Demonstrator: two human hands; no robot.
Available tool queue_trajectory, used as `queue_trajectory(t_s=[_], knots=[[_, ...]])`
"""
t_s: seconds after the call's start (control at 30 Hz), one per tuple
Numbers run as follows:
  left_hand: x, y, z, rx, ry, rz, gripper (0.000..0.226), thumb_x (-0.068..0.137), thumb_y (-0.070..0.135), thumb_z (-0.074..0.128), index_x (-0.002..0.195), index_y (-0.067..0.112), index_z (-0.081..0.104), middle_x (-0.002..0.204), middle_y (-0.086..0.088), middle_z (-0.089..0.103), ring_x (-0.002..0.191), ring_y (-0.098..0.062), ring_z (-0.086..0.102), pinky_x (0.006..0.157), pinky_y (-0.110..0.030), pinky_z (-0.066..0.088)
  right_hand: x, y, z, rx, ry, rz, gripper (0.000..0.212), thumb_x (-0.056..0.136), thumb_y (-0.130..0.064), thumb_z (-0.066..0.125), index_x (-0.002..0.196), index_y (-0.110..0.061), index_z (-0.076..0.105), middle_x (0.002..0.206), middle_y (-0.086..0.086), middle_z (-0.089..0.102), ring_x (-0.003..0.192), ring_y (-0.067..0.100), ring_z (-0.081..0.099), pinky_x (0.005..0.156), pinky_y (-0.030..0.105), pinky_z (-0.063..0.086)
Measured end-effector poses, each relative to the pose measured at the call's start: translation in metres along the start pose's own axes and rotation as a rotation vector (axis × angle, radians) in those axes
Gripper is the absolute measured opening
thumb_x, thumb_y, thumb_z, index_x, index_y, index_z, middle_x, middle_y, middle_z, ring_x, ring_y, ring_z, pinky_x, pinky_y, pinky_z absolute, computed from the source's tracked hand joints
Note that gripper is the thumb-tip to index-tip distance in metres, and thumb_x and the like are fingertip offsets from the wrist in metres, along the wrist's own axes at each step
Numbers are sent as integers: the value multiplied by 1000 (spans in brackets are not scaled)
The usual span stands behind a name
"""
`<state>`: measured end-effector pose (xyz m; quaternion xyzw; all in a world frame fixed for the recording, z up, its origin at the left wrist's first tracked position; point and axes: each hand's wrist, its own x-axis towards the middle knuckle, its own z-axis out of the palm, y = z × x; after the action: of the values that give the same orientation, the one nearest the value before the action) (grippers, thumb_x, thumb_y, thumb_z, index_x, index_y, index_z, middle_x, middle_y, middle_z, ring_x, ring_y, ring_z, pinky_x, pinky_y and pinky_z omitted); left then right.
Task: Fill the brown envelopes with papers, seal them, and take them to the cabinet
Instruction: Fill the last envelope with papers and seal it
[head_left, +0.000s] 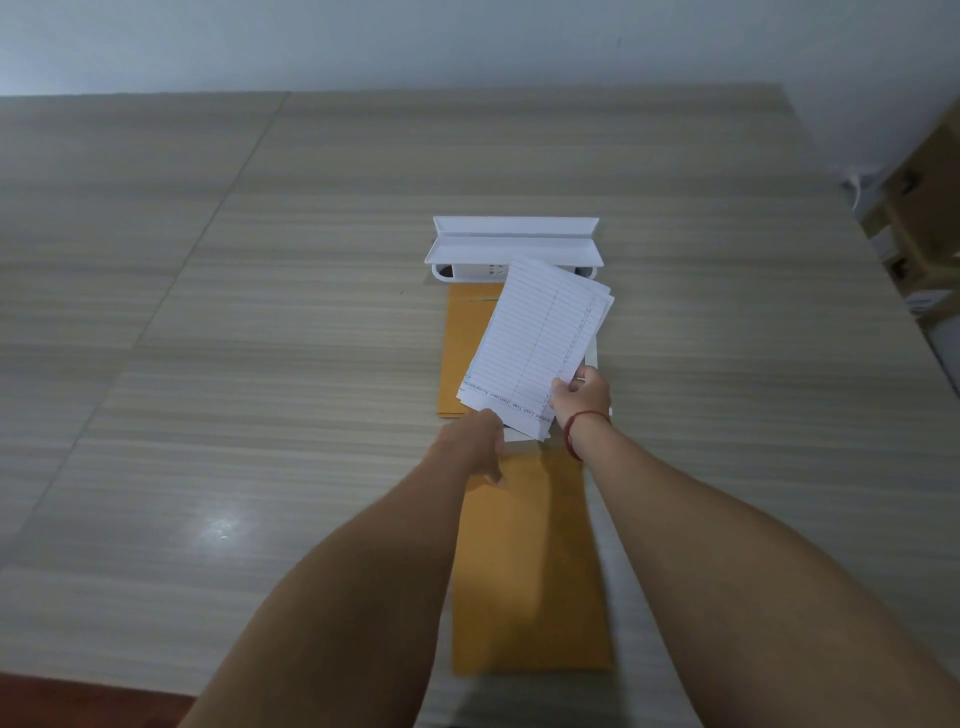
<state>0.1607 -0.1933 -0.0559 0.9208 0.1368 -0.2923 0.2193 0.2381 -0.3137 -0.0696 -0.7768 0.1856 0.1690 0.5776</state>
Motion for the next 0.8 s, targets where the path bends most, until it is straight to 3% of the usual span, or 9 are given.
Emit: queue_trajectory(t_s=[0.13, 0.27, 0.33, 0.43, 0.53, 0.67, 0.8], knots=[[1, -3, 4, -65, 3, 16, 36, 65, 13, 85, 91, 15, 61, 91, 3, 53, 84, -20, 54, 74, -31, 46, -2, 1, -5, 31, -16, 1, 22, 95, -7, 51, 116, -8, 56, 96, 6, 63, 89, 24, 64, 77, 29, 51], [5, -8, 4, -119, 57, 35, 23, 71, 13, 80, 81, 16, 59, 89, 0, 57, 82, -18, 55, 72, -30, 48, -4, 6, -11, 22, -60, -9, 23, 95, -8, 51, 117, -7, 56, 85, 4, 63, 80, 20, 62, 58, 19, 46], [7, -9, 2, -146, 78, 48, 19, 76, 11, 75, 74, 16, 57, 83, -1, 57, 79, -18, 54, 69, -28, 46, -5, 5, -14, 7, -82, -27, 21, 94, -9, 51, 115, -7, 56, 82, 4, 64, 77, 19, 62, 57, 19, 45], [11, -10, -1, -207, 122, 48, 17, 82, 10, 70, 71, 16, 59, 84, 0, 58, 80, -16, 54, 73, -27, 47, -4, 5, -19, -44, -120, -80, 12, 94, -9, 51, 104, -11, 56, 97, 8, 70, 84, 23, 67, 69, 26, 53], [14, -11, -1, -232, 172, 36, 3, 85, 10, 67, 84, 7, 68, 98, -6, 64, 87, -17, 57, 84, -33, 53, -2, 7, -29, -113, -126, -140, 12, 93, -8, 53, 104, -13, 57, 105, 6, 68, 93, 24, 66, 85, 34, 54], [14, -7, 0, -267, 272, 35, 6, 86, 12, 64, 86, 6, 67, 105, -11, 65, 97, -26, 62, 86, -38, 53, -4, 9, -34, -301, -186, -208, 23, 92, -7, 55, 114, -7, 59, 105, 7, 65, 96, 20, 60, 80, 26, 45], [14, -3, 0, -271, 302, 70, 8, 86, 11, 62, 78, 10, 63, 99, -14, 66, 92, -28, 62, 80, -39, 53, -7, 8, -30, -487, -261, -253, 25, 87, -9, 56, 112, -12, 60, 107, 8, 67, 100, 26, 63, 89, 40, 53]])
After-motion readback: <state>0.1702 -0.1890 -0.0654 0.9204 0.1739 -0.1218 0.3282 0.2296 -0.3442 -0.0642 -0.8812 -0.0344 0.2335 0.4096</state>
